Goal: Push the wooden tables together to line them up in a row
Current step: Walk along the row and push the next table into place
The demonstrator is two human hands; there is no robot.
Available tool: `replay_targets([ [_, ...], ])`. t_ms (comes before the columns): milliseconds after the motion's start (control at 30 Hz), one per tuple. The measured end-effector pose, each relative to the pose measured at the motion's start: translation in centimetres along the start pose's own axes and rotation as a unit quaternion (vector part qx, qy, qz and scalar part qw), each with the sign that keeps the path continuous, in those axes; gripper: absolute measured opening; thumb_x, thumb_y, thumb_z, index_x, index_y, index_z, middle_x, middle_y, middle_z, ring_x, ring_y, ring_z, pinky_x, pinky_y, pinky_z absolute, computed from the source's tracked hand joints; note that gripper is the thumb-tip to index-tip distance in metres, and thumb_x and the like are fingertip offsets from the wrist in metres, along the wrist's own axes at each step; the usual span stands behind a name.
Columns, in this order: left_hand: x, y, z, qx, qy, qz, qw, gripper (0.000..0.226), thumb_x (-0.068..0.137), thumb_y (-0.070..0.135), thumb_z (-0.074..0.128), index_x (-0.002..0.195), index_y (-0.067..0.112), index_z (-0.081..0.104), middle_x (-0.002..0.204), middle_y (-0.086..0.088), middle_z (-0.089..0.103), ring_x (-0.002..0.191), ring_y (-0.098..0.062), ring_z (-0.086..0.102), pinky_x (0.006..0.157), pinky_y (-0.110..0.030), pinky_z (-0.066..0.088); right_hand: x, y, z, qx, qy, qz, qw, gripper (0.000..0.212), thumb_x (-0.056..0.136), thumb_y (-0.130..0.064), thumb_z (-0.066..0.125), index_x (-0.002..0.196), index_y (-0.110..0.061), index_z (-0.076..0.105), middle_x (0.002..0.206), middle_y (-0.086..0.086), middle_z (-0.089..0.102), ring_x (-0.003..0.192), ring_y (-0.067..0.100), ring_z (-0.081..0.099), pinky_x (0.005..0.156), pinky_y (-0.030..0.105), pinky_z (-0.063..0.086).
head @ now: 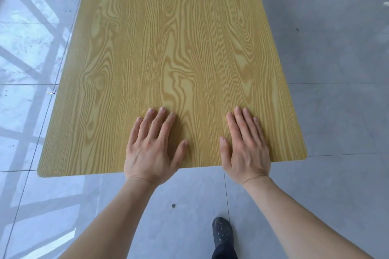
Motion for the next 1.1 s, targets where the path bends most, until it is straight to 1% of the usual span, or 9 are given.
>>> replay_targets([
  [333,5.4,-1.0,0.4,-0.003,0.016,0.004,1.0,0.07,0.097,0.064,0.043,0.152,0.021,0.046,0.162,0.0,0.041,0.156,-0.025,0.025,0.127,-0.047,0.016,5.2,0.5,1.4,0.001,0.002,0.003,1.0,0.062,0.103,-0.04,0.031,0.153,-0.004,0.042,0.163,0.015,0.034,0.156,0.029,0.022,0.123,0.053,0.025],
  [800,16.0,-3.7,1.4,-0.007,0.036,0.014,0.999,0.068,0.097,0.063,0.041,0.151,0.022,0.046,0.161,0.0,0.042,0.155,-0.025,0.026,0.127,-0.046,0.017,15.5,1.2,4.8,-0.007,0.017,0.016,1.0,0.063,0.102,-0.043,0.031,0.152,-0.006,0.044,0.163,0.015,0.036,0.155,0.028,0.024,0.125,0.05,0.022],
  [967,16.5,-3.7,1.5,-0.005,0.032,0.017,0.999,0.069,0.097,0.064,0.041,0.152,0.021,0.046,0.162,-0.001,0.042,0.155,-0.026,0.026,0.127,-0.047,0.017,16.0,1.4,4.9,-0.012,0.021,0.016,1.0,0.064,0.102,-0.043,0.031,0.152,-0.005,0.044,0.163,0.015,0.036,0.155,0.028,0.025,0.123,0.051,0.025],
  [1100,16.5,-3.7,1.4,-0.003,0.027,0.016,1.0,0.069,0.097,0.064,0.041,0.152,0.021,0.045,0.162,-0.001,0.041,0.155,-0.025,0.025,0.127,-0.047,0.016,16.0,1.3,4.7,-0.01,0.016,0.017,1.0,0.064,0.103,-0.044,0.029,0.152,-0.005,0.044,0.163,0.014,0.035,0.155,0.028,0.024,0.124,0.051,0.024],
])
Point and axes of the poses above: each hand's wrist, its own x-axis towards the middle knuckle, its own z-axis out of the palm, y = z × x, the point moved 1 cm from there along x, towards the middle knuckle
